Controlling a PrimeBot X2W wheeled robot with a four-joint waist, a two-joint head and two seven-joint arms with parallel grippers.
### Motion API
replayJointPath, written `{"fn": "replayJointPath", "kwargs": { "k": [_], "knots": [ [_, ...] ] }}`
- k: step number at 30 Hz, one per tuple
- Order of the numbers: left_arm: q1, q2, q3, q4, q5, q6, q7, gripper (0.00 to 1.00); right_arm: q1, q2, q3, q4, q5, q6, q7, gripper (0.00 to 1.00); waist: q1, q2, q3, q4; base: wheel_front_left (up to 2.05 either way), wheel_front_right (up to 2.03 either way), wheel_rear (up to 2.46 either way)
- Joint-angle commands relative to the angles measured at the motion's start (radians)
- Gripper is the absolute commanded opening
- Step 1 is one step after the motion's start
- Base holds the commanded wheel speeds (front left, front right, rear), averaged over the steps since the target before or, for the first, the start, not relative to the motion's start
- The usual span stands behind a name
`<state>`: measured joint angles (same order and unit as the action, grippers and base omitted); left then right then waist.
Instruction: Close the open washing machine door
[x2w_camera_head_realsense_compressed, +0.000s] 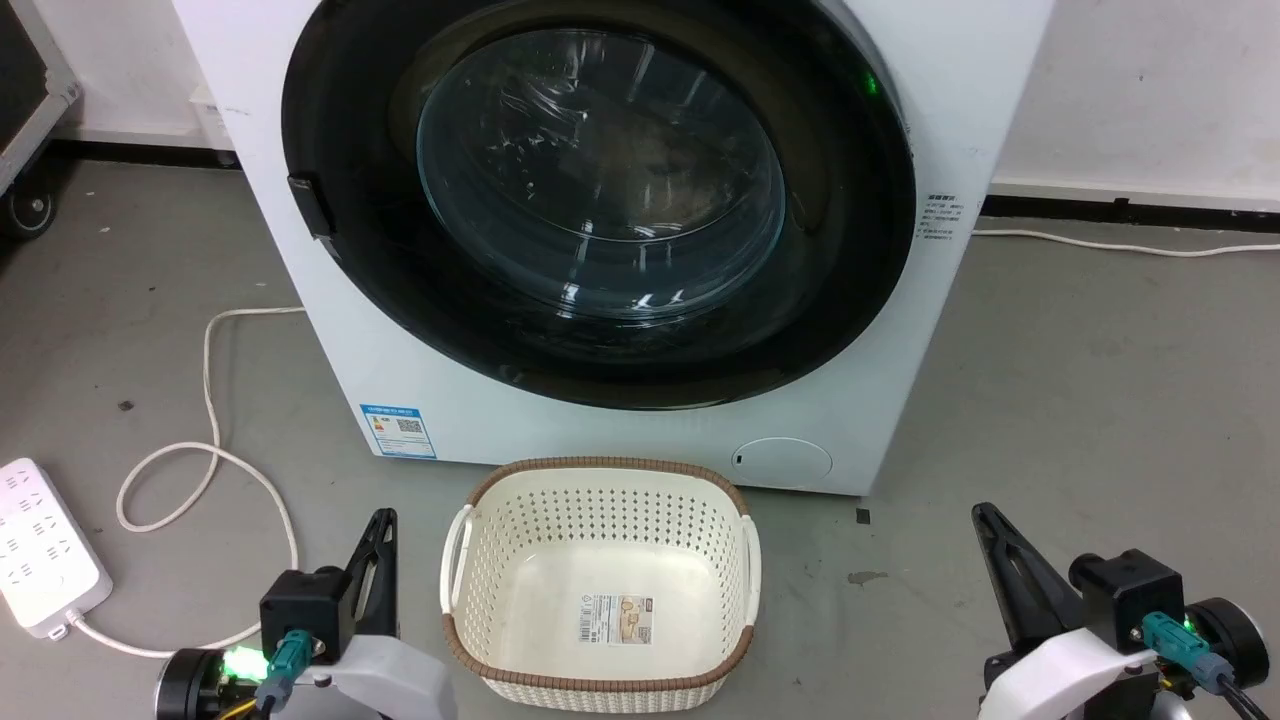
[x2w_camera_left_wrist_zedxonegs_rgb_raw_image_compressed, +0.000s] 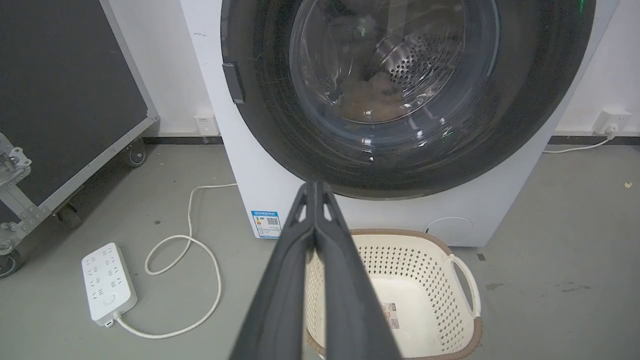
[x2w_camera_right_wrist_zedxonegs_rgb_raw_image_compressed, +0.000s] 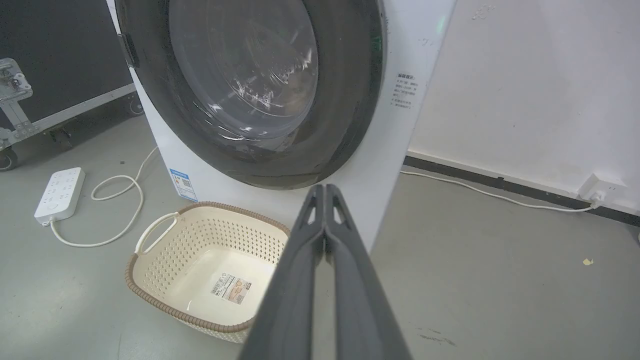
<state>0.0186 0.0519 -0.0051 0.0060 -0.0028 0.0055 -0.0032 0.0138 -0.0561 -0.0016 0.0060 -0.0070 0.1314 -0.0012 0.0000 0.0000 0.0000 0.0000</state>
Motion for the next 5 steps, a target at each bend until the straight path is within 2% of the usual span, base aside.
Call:
{"fn": "replayJointPath", "kwargs": {
  "k": [1, 5],
  "knots": [
    [-0.019, -0.002, 0.005, -0.006, 0.003, -0.005, 0.003, 0.00, -0.014, 0.006, 0.002, -0.006, 0.007, -0.001, 0.001, 0.00, 0.0000, 0.0000, 0.000, 0.000, 0.00, 0.00, 0.00],
    [-0.019, -0.002, 0.005, -0.006, 0.003, -0.005, 0.003, 0.00, -0.014, 0.006, 0.002, -0.006, 0.007, -0.001, 0.001, 0.00, 0.0000, 0.0000, 0.000, 0.000, 0.00, 0.00, 0.00]
  ]
}}
